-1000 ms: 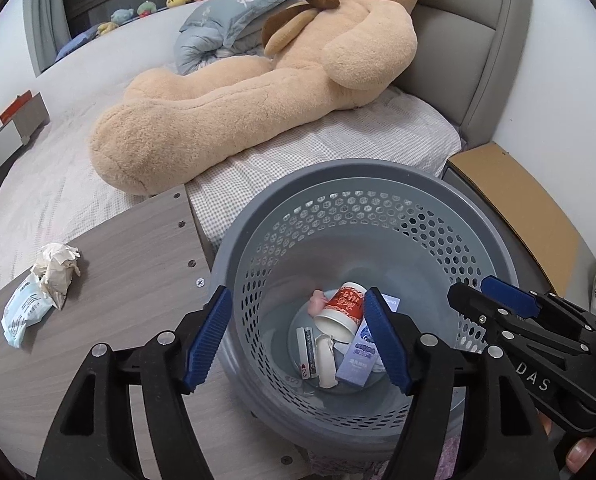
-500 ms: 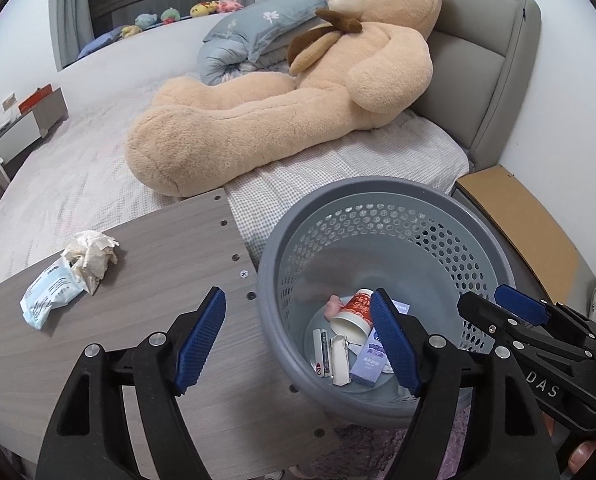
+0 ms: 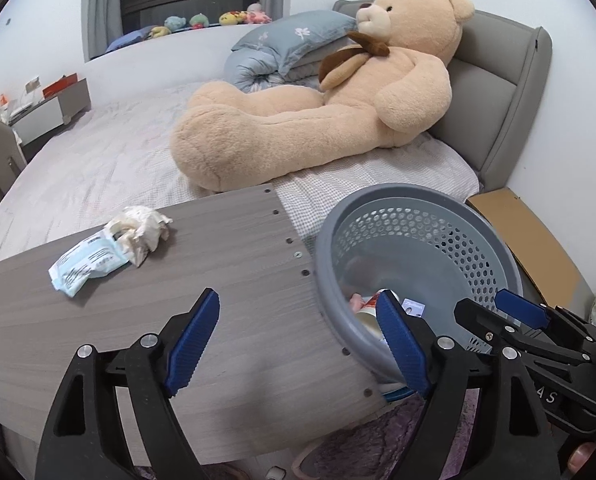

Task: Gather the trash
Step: 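Move both open tools back over the table toward the remaining trash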

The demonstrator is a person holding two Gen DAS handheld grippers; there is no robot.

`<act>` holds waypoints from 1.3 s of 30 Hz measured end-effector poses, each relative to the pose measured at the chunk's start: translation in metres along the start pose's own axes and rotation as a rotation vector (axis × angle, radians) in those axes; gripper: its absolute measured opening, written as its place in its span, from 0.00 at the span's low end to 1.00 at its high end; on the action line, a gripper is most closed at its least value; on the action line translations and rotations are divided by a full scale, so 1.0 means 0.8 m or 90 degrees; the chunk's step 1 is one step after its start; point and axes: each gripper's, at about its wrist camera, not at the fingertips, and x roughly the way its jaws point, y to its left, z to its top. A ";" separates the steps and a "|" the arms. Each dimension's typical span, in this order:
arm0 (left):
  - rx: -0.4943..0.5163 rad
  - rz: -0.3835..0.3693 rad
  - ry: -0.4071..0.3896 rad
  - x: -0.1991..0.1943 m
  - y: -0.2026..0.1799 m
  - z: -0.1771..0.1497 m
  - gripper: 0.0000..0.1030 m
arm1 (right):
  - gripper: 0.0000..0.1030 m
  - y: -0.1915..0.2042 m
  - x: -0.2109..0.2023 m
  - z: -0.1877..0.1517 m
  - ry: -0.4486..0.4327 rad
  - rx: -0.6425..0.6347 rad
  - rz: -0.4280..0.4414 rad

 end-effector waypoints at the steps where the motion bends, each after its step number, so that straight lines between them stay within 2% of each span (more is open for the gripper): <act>1: -0.005 0.003 -0.003 -0.004 0.007 -0.003 0.77 | 0.61 0.008 0.000 -0.001 0.001 -0.007 0.004; 18: -0.102 0.061 -0.042 -0.049 0.134 -0.037 0.78 | 0.62 0.138 0.011 -0.011 0.001 -0.117 0.050; 31: -0.195 0.134 -0.030 -0.026 0.252 -0.063 0.78 | 0.62 0.231 0.091 0.005 0.058 -0.185 0.085; 39: -0.228 0.157 -0.011 -0.008 0.299 -0.069 0.78 | 0.62 0.286 0.143 0.032 0.067 -0.245 0.096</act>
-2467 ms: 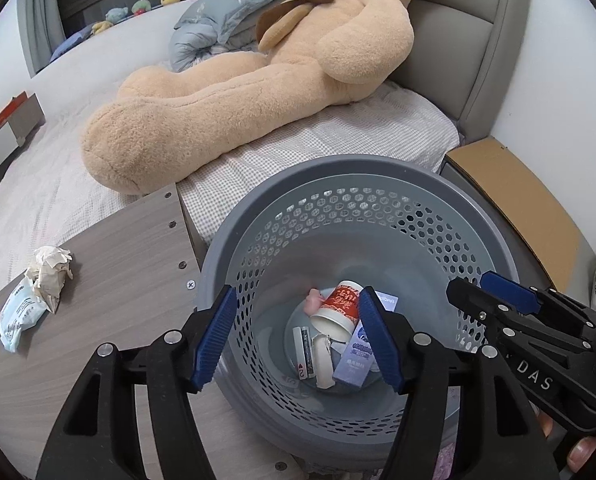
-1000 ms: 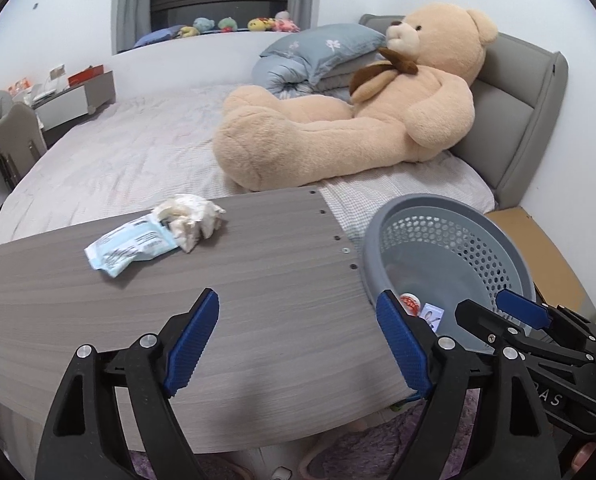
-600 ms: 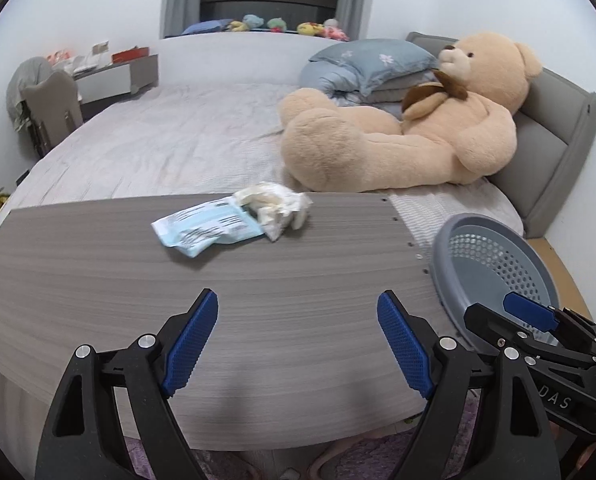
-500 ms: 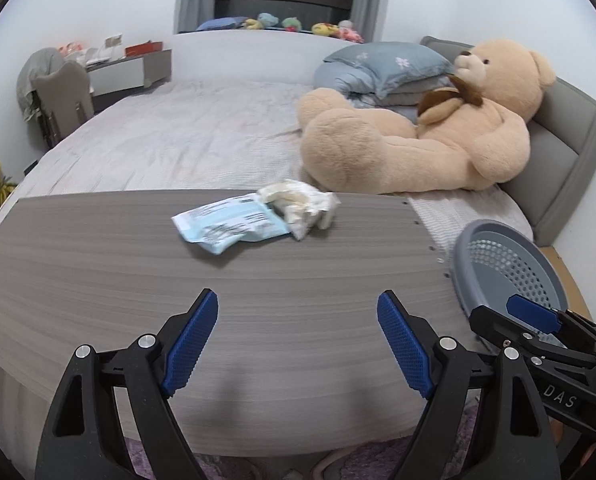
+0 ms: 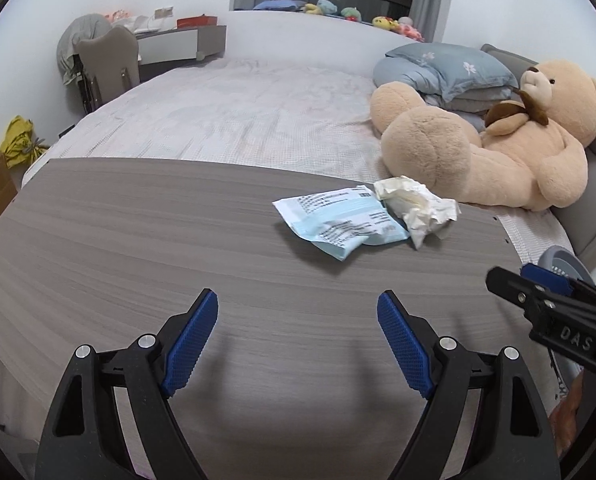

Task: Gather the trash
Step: 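Move both open tools back over the table toward the remaining trash, then lower the right tool onto the crumpled white paper and close it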

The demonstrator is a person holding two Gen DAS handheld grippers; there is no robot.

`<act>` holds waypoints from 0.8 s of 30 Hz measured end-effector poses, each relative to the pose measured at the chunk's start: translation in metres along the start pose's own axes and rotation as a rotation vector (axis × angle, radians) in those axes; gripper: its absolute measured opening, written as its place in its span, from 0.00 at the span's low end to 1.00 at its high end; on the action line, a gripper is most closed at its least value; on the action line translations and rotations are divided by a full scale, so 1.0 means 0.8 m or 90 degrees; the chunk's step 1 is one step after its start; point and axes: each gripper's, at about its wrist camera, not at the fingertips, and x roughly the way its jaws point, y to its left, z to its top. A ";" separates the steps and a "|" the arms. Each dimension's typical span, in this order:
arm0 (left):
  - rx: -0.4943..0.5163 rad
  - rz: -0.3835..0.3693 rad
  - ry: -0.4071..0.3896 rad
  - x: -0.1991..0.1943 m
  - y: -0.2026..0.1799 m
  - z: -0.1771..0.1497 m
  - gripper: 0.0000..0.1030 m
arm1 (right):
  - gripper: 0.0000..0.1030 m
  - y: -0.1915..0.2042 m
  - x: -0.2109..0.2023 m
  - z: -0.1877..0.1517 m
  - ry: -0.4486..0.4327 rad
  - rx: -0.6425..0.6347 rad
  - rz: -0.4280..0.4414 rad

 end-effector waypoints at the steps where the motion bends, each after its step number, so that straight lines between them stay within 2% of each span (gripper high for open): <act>1: -0.002 0.001 0.001 0.003 0.002 0.002 0.78 | 0.62 0.004 0.007 0.008 0.002 -0.007 0.001; 5: -0.001 0.007 -0.003 0.009 0.009 0.008 0.78 | 0.67 0.013 0.030 0.036 0.003 -0.025 0.002; 14: -0.007 0.004 -0.007 0.015 0.019 0.016 0.78 | 0.71 0.029 0.078 0.083 0.014 -0.060 -0.015; 24: 0.001 -0.006 -0.002 0.022 0.018 0.020 0.78 | 0.72 0.018 0.121 0.095 0.065 -0.050 -0.012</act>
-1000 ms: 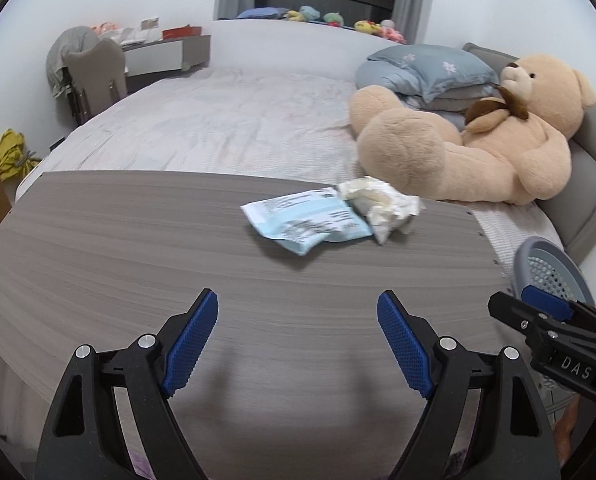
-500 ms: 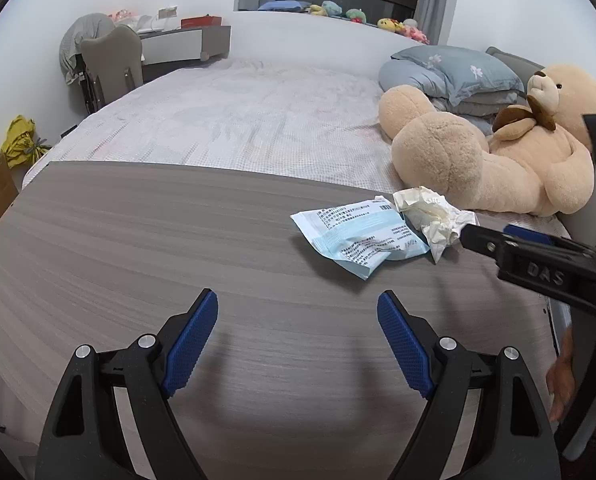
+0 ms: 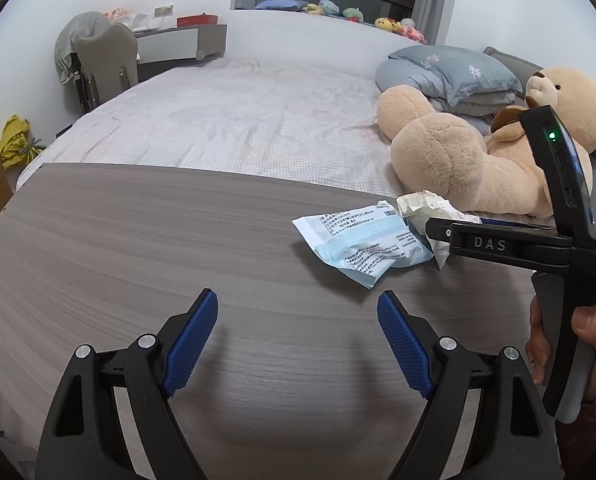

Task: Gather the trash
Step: 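Lower the right tool onto the crumpled white paper and close it, then grasp the blue-white wipe packet with the left tool while the right tool holds the paper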

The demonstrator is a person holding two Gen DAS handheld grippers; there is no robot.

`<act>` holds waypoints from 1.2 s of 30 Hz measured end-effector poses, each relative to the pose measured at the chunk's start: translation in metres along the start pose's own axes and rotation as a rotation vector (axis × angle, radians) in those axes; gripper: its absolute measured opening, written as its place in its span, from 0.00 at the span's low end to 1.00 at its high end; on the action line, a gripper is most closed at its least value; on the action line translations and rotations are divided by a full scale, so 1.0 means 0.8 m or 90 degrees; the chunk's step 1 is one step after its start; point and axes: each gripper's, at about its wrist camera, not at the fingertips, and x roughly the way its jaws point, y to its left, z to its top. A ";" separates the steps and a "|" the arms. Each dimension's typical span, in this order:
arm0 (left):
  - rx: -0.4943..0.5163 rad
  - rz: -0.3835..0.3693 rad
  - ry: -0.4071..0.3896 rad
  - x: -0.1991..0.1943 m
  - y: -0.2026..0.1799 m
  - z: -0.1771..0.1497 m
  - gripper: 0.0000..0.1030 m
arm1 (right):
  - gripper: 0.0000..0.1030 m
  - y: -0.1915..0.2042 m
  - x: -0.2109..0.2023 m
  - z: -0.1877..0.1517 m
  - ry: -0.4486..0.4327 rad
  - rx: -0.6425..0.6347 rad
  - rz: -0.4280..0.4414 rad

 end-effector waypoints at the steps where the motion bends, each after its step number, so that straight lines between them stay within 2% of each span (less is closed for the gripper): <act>1: 0.000 -0.001 0.000 0.000 0.000 0.000 0.78 | 0.72 0.000 0.002 0.001 0.003 0.002 0.000; 11: 0.007 -0.014 0.009 0.002 0.002 0.003 0.78 | 0.70 -0.006 0.014 0.003 0.006 0.018 0.007; 12: 0.008 -0.015 0.011 0.002 0.002 0.003 0.78 | 0.67 -0.006 0.014 0.003 0.004 0.018 0.006; 13: 0.006 -0.017 0.013 0.003 0.002 0.003 0.78 | 0.59 -0.006 0.014 0.003 0.003 0.018 0.006; 14: 0.005 -0.019 0.014 0.002 0.003 0.003 0.78 | 0.56 -0.006 0.014 0.002 0.003 0.017 0.007; 18: 0.009 -0.021 0.019 0.001 0.002 0.003 0.78 | 0.47 -0.007 0.006 0.000 -0.007 0.023 0.013; 25: 0.034 -0.045 0.026 -0.004 -0.007 0.011 0.78 | 0.46 -0.026 -0.030 -0.020 -0.034 0.071 0.035; 36: 0.126 -0.097 0.044 0.009 -0.040 0.030 0.80 | 0.46 -0.071 -0.092 -0.099 -0.040 0.165 0.058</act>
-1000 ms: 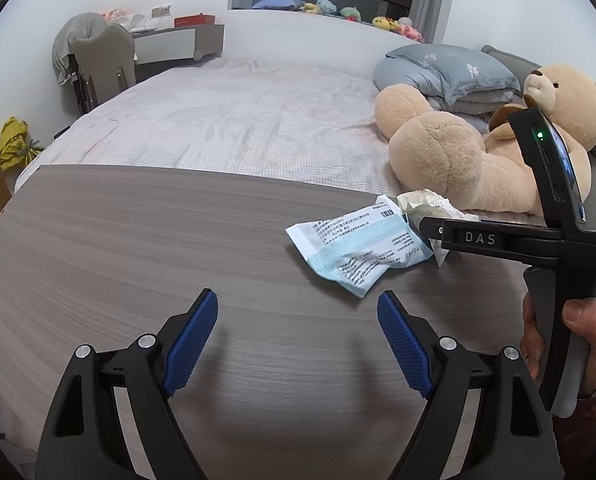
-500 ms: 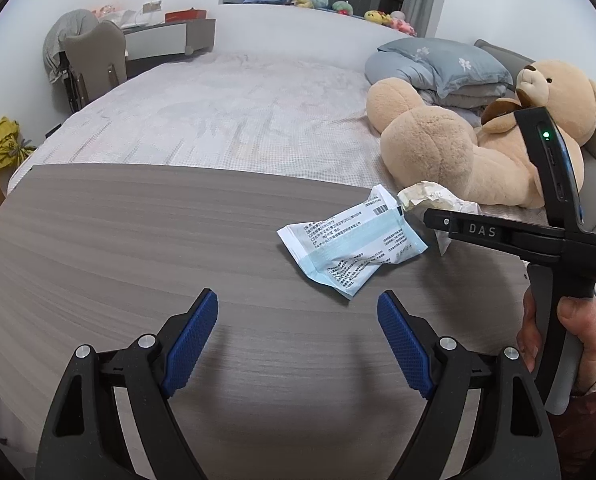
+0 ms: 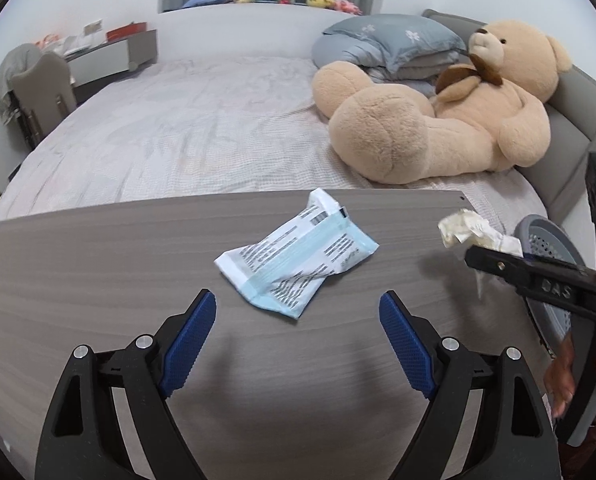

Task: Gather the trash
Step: 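Grasp the blue-white wipe packet with the left tool while the right tool holds the paper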

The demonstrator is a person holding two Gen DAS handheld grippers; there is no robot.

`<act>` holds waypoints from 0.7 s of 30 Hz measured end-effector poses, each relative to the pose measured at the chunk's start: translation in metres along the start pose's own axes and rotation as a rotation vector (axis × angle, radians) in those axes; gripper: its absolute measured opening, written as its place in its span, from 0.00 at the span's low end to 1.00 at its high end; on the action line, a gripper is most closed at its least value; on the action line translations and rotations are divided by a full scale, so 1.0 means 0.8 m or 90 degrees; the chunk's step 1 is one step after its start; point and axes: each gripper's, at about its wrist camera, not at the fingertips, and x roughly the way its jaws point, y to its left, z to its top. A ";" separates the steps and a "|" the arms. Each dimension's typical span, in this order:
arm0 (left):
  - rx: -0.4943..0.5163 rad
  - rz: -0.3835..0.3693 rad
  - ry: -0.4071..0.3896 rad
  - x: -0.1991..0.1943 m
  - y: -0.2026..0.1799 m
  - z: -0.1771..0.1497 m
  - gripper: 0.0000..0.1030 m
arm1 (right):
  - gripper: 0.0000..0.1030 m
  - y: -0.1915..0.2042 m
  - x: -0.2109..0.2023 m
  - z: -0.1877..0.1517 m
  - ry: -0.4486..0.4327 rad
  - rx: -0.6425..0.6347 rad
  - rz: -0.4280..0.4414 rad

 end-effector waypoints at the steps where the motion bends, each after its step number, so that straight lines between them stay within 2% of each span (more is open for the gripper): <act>1: 0.007 0.000 0.004 0.006 0.000 0.004 0.80 | 0.46 -0.002 -0.004 -0.004 -0.001 0.003 -0.001; 8: 0.054 -0.001 0.043 0.041 0.000 0.021 0.80 | 0.46 -0.022 -0.017 -0.018 -0.002 0.026 0.005; 14: 0.087 -0.024 0.087 0.068 -0.004 0.026 0.80 | 0.46 -0.027 -0.023 -0.018 -0.012 0.032 0.022; 21: 0.124 -0.029 0.110 0.086 -0.013 0.033 0.80 | 0.46 -0.027 -0.024 -0.017 -0.018 0.029 0.038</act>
